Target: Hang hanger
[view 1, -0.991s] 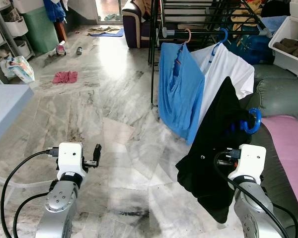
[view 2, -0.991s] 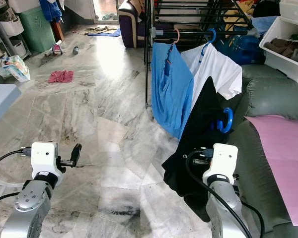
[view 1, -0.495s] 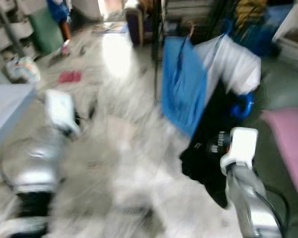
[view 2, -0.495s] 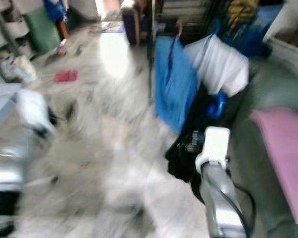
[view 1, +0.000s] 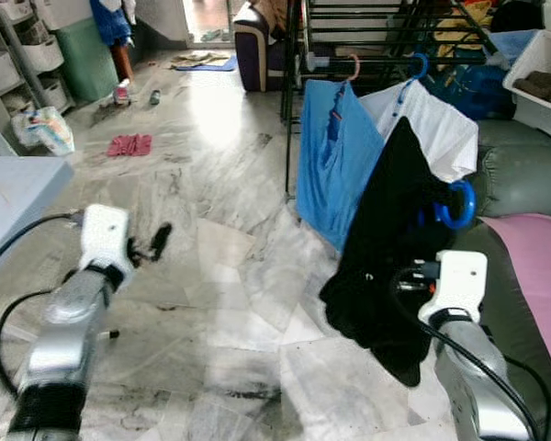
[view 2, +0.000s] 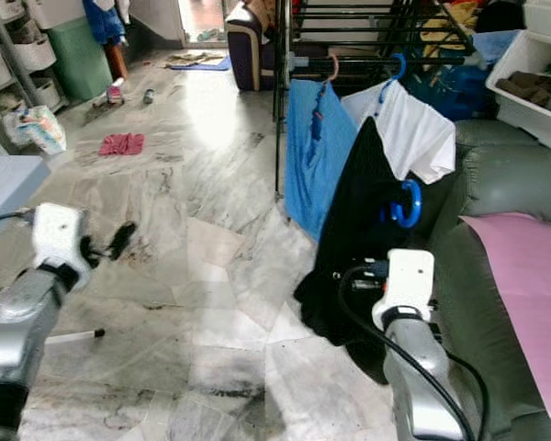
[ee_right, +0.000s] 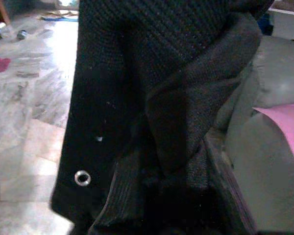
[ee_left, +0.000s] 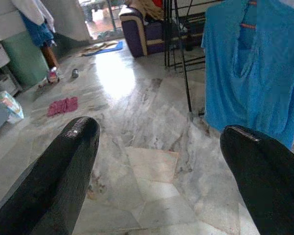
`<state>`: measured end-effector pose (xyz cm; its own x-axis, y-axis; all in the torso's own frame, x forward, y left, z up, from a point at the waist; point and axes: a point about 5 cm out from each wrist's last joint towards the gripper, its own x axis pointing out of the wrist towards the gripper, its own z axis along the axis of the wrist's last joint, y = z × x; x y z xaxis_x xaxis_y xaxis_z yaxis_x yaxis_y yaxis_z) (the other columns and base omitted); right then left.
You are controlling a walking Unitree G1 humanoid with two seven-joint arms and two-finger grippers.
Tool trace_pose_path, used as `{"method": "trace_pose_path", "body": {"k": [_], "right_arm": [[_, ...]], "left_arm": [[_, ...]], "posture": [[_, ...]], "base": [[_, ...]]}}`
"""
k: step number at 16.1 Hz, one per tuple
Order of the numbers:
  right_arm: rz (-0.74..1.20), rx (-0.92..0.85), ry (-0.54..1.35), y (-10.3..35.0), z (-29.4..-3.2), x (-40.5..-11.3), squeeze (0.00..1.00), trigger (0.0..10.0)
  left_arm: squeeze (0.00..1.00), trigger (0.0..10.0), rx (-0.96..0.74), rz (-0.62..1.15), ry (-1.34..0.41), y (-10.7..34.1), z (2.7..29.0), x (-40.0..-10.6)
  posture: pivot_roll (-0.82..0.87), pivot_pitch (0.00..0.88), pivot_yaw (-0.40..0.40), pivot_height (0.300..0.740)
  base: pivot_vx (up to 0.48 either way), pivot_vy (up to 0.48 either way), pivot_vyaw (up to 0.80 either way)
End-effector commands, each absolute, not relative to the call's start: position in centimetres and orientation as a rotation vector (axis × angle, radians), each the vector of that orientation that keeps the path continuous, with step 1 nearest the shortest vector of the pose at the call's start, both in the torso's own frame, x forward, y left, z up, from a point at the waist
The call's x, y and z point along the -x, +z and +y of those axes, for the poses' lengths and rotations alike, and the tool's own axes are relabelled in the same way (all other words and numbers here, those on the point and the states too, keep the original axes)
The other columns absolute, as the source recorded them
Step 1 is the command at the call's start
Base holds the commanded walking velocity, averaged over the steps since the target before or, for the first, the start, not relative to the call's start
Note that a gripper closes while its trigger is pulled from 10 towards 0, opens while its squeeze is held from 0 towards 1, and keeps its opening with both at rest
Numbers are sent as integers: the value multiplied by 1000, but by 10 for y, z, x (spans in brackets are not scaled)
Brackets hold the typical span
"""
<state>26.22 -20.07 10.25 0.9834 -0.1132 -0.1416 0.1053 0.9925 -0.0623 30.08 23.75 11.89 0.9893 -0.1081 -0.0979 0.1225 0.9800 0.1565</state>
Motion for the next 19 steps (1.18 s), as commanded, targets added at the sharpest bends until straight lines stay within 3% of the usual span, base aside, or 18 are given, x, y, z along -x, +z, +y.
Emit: {"method": "trace_pose_path", "body": {"k": [1, 6, 11, 19], "right_arm": [[72, 55, -109, 117, -202, -264, 0, 10000], [97, 53, -133, 114, -200, -261, 0, 10000], [119, 55, -163, 109, -205, -258, 0, 10000], [111, 67, -109, 110, -194, -265, 0, 10000]], "left_arm": [[0, 10000, -142, 90, -96, 116, 239, -295], [0, 10000, -107, 80, -85, 112, 227, -291], [0, 10000, 37, 82, -143, 112, 208, -295], [0, 10000, 27, 104, -120, 108, 208, -292]], "posture": [[-36, 2, -3, 740], [-37, 13, -8, 740], [-47, 9, -2, 740], [-26, 6, -21, 740]], "base": [[0, 0, 0], [0, 0, 0], [0, 0, 0], [0, -413, 0]]}}
